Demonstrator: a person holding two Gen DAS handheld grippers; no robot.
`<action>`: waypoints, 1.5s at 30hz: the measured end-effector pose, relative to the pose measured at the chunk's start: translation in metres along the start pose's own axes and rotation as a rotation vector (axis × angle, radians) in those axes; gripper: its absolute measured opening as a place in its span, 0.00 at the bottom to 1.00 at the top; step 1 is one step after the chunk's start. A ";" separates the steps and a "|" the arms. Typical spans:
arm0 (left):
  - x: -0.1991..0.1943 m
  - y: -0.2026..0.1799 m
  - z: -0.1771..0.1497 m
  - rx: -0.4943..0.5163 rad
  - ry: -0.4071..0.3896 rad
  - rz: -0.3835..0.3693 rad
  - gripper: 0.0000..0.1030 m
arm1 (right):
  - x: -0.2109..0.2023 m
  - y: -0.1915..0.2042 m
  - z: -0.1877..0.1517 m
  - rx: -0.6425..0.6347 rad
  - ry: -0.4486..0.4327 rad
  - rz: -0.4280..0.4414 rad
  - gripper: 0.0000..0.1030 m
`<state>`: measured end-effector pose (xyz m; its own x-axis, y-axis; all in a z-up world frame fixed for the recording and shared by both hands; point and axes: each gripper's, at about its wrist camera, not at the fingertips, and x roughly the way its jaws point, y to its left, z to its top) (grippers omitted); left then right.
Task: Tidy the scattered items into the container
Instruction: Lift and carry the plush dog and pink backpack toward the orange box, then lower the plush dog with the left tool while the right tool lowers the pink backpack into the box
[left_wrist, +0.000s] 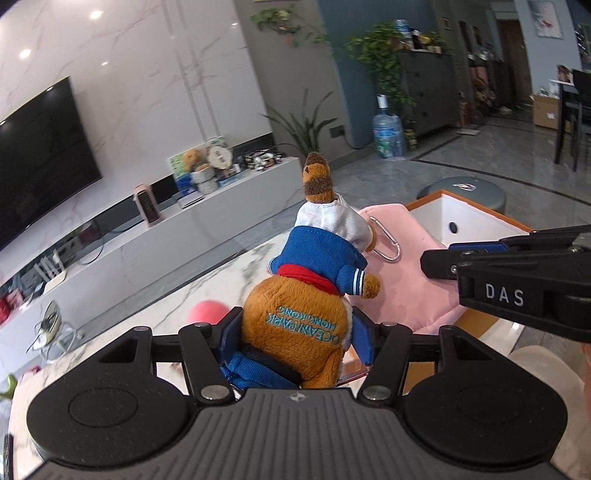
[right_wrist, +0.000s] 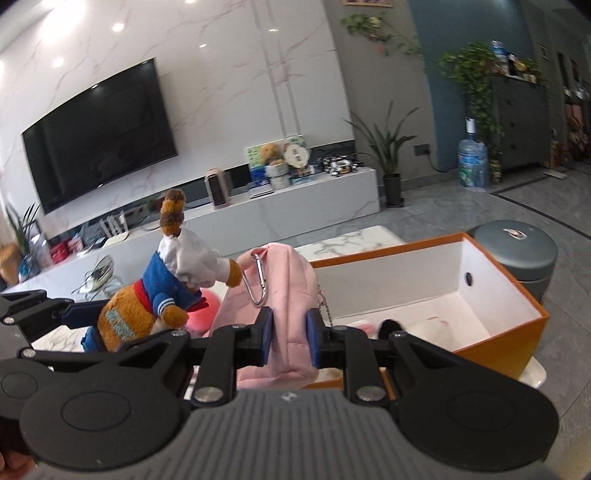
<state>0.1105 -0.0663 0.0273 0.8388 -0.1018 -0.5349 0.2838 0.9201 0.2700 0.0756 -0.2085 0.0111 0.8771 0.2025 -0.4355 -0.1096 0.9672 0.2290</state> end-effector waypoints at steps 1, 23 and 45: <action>0.004 -0.005 0.002 0.009 0.001 -0.007 0.67 | 0.003 -0.005 0.001 0.010 -0.001 -0.006 0.21; 0.116 -0.075 0.032 0.131 0.092 -0.115 0.67 | 0.083 -0.105 0.015 0.148 0.059 -0.116 0.21; 0.190 -0.071 0.031 0.205 0.160 -0.069 0.69 | 0.179 -0.118 0.015 0.160 0.120 -0.154 0.11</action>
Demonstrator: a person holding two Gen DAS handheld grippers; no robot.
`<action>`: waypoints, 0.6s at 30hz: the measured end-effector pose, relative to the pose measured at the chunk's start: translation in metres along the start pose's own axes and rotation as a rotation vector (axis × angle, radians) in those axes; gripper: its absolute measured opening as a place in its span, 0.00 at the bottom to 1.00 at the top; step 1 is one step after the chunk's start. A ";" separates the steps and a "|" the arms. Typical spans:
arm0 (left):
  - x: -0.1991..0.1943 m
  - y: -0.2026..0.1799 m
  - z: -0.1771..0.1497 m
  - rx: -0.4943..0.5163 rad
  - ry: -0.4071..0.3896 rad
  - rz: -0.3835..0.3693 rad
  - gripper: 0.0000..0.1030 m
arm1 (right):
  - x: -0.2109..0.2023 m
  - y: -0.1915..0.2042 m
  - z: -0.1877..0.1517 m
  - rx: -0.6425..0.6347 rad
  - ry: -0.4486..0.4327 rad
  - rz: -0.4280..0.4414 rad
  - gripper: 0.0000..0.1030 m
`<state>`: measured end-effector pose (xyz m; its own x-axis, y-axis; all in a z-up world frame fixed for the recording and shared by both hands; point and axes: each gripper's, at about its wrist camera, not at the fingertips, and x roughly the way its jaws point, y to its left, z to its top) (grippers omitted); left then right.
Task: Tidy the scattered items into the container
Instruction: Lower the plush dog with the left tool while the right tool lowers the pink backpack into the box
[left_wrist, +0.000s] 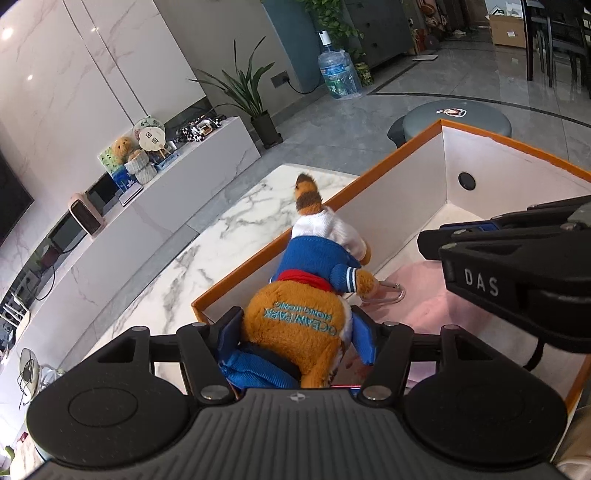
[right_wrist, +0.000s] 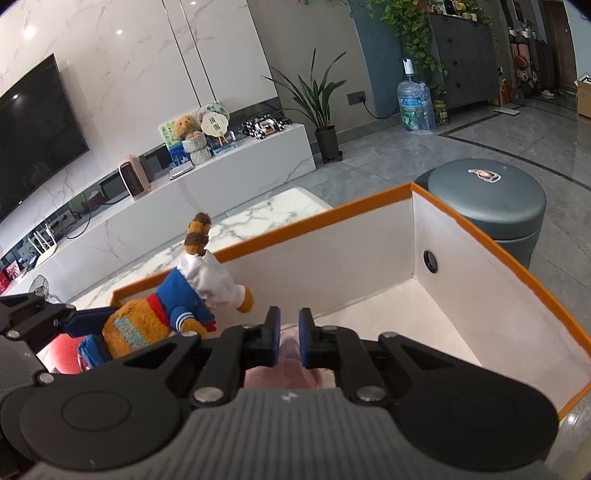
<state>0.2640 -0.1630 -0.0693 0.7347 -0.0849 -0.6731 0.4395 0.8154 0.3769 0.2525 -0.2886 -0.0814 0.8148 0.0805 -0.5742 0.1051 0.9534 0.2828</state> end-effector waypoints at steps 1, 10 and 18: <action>0.000 0.000 0.000 -0.004 0.000 -0.001 0.70 | 0.000 0.000 0.000 0.000 -0.003 0.001 0.11; -0.003 -0.002 -0.002 0.023 -0.038 0.025 0.77 | -0.002 0.001 -0.002 -0.017 -0.018 -0.020 0.15; -0.020 0.001 -0.001 -0.007 -0.106 0.035 0.71 | -0.010 -0.008 -0.007 0.043 -0.050 -0.038 0.28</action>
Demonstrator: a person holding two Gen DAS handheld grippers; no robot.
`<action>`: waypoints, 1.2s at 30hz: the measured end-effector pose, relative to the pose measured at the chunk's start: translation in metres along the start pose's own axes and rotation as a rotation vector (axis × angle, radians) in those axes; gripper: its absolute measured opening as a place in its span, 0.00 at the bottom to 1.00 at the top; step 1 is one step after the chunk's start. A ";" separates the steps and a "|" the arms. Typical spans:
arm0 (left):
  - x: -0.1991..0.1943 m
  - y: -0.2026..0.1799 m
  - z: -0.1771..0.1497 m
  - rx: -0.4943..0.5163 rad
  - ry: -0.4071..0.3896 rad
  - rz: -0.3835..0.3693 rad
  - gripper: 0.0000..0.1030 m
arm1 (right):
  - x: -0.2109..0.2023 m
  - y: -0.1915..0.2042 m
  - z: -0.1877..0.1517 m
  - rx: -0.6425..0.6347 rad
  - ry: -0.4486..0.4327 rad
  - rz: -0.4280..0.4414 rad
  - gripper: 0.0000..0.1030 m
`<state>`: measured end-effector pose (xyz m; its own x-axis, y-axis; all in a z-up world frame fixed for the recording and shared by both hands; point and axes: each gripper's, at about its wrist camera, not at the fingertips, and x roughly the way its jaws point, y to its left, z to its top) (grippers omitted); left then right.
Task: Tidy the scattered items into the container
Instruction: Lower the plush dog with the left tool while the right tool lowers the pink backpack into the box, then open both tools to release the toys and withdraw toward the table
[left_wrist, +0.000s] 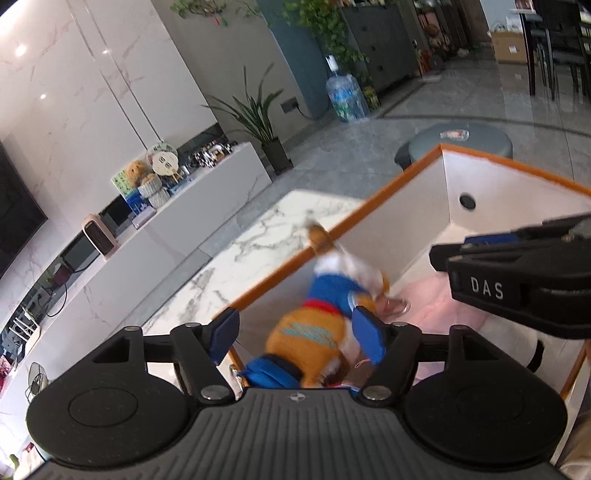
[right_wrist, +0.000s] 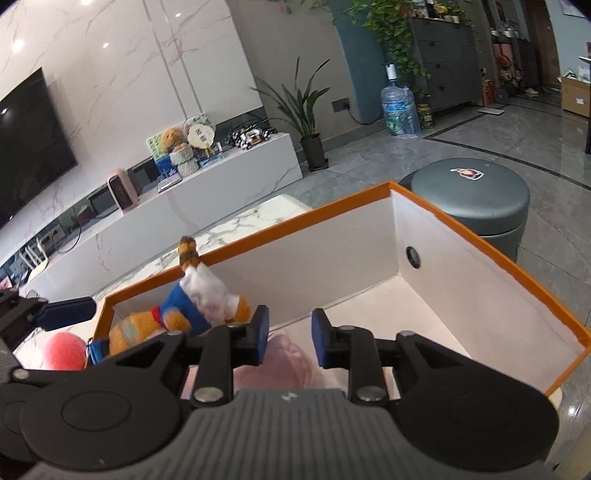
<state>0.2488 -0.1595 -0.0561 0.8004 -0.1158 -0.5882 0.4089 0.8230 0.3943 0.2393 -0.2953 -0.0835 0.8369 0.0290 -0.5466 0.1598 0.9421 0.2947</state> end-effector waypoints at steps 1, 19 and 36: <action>-0.001 0.002 0.001 -0.011 0.002 -0.013 0.60 | -0.002 -0.001 0.000 0.004 -0.010 -0.003 0.28; 0.014 0.001 -0.010 -0.055 0.118 -0.084 0.38 | 0.002 0.007 -0.010 -0.043 -0.018 0.018 0.28; -0.065 0.020 -0.014 -0.095 -0.016 -0.016 0.57 | -0.044 0.012 -0.006 0.021 -0.065 -0.044 0.46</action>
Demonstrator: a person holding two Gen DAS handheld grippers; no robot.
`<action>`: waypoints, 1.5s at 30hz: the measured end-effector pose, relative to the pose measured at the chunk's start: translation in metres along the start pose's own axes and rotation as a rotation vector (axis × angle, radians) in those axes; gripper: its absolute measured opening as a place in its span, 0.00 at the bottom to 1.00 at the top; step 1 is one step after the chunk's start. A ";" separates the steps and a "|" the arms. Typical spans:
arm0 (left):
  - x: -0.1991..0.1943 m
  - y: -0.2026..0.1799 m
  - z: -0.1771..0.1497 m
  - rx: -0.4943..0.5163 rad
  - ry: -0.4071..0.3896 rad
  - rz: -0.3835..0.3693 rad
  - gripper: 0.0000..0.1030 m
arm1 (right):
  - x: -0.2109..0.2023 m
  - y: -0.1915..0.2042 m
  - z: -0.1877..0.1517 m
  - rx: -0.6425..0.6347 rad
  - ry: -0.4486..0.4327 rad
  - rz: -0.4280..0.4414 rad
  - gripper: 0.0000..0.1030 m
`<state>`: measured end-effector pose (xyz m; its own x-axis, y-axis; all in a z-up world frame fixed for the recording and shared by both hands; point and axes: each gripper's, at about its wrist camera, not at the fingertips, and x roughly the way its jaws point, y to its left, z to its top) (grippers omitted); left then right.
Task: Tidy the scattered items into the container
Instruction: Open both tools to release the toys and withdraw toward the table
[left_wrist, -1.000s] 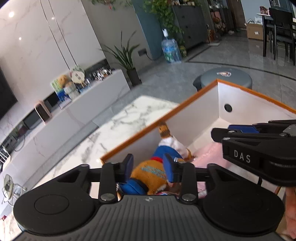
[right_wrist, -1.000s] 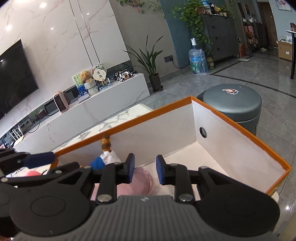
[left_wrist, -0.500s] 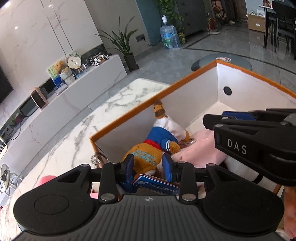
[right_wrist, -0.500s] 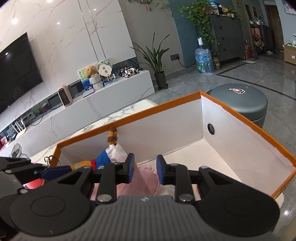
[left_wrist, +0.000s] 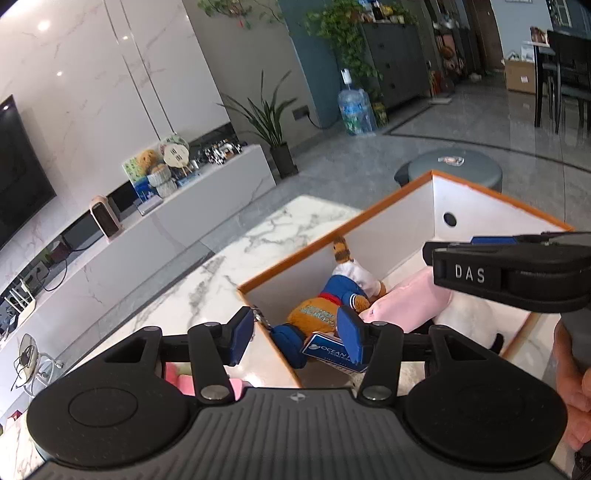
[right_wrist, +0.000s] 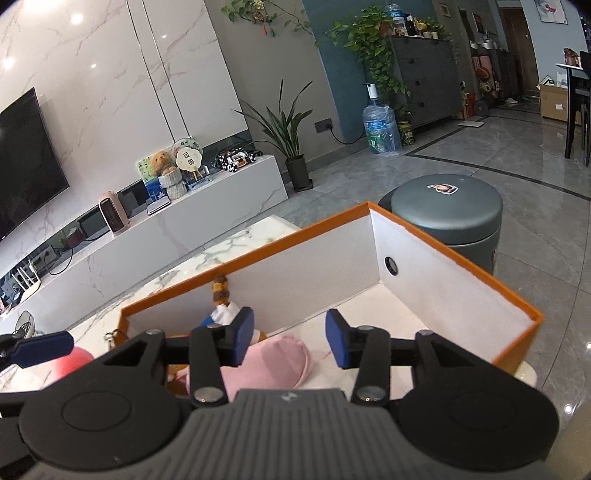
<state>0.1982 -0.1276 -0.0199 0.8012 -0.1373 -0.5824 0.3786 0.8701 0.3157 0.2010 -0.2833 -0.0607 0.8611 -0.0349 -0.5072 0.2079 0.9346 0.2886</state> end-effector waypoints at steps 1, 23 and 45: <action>-0.006 0.001 0.000 -0.005 -0.010 0.002 0.57 | -0.005 0.002 0.000 -0.002 -0.002 0.001 0.47; -0.119 0.054 -0.036 -0.172 -0.131 0.120 0.67 | -0.115 0.074 -0.022 -0.184 -0.060 0.119 0.72; -0.156 0.140 -0.117 -0.462 -0.065 0.247 0.68 | -0.141 0.168 -0.089 -0.510 0.062 0.199 0.80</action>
<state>0.0719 0.0713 0.0278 0.8734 0.0819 -0.4802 -0.0573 0.9962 0.0656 0.0734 -0.0894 -0.0132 0.8288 0.1666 -0.5341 -0.2209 0.9745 -0.0387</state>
